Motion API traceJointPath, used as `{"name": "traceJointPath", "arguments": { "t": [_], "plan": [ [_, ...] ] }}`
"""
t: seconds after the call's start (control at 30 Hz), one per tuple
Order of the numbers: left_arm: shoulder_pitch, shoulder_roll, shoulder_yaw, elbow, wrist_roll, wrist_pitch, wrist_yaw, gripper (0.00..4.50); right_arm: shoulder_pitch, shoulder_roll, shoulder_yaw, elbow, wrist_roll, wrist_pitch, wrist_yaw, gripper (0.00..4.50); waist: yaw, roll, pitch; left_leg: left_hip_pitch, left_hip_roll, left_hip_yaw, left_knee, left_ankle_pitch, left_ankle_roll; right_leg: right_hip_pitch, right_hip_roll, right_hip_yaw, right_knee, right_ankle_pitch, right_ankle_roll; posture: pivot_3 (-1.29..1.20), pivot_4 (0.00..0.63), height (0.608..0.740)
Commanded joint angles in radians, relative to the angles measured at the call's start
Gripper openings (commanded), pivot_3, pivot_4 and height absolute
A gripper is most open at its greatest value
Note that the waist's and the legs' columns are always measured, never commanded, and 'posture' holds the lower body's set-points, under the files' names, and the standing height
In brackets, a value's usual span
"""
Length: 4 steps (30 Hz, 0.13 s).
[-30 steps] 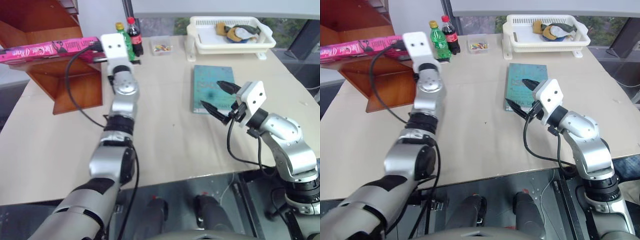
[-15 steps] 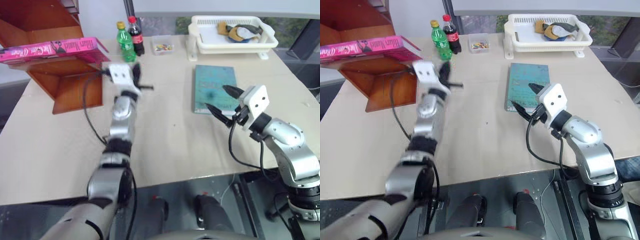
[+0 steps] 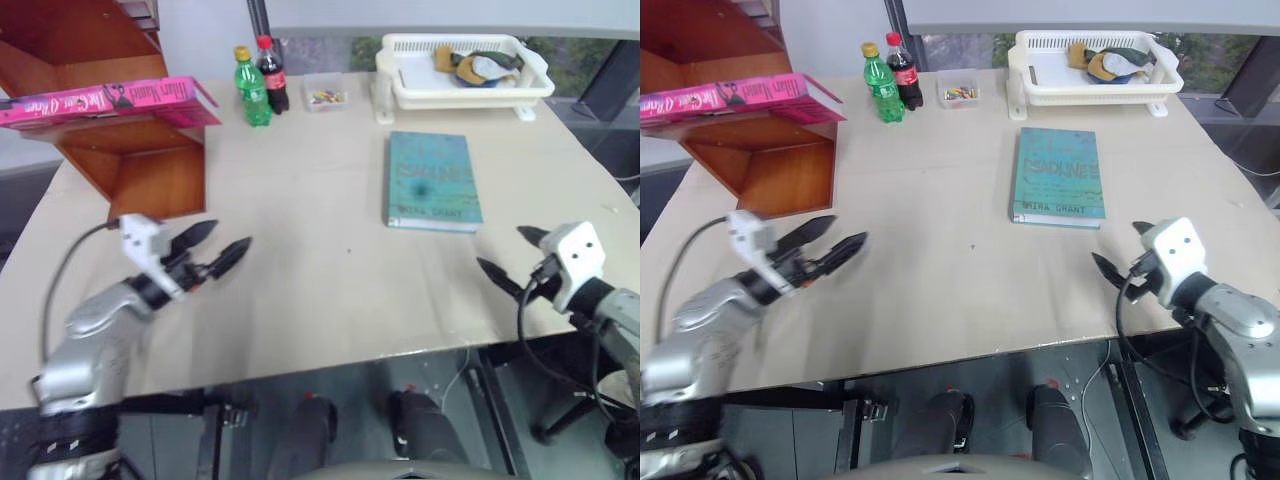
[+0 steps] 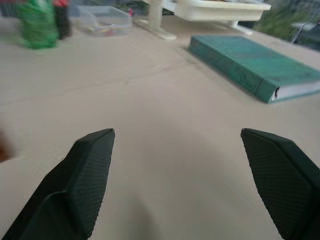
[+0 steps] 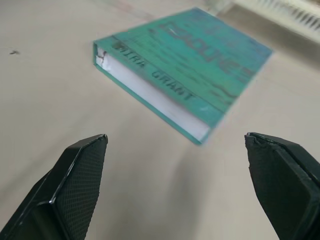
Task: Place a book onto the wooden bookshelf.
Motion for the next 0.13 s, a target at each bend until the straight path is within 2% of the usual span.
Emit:
{"name": "traceJointPath", "arguments": {
  "t": [0.03, 0.13],
  "plan": [
    [0.099, 0.055, 0.12, -0.091, -0.014, 0.006, -0.054, 4.44, 0.05, -0.036, -0.118, -0.081, 0.048, 0.028, 0.027, 4.5, 0.0, 0.0, 0.0, 0.003, 0.0, 0.001, 0.0, 0.0, 0.0, 0.002, 0.0, 0.0, 0.0, -0.002, -0.003, 0.0, 0.15, 0.74],
    [0.124, 0.079, 0.152, -0.093, -0.022, 0.016, -0.08, 4.44, 0.07, -0.061, -0.135, -0.095, 0.065, 0.047, 0.044, 4.5, -0.002, 0.001, 0.0, 0.012, 0.004, 0.002, 0.0, 0.0, 0.0, 0.013, 0.002, 0.0, -0.004, -0.006, 0.0, 0.0, 0.15, 0.74]
  ]
}}
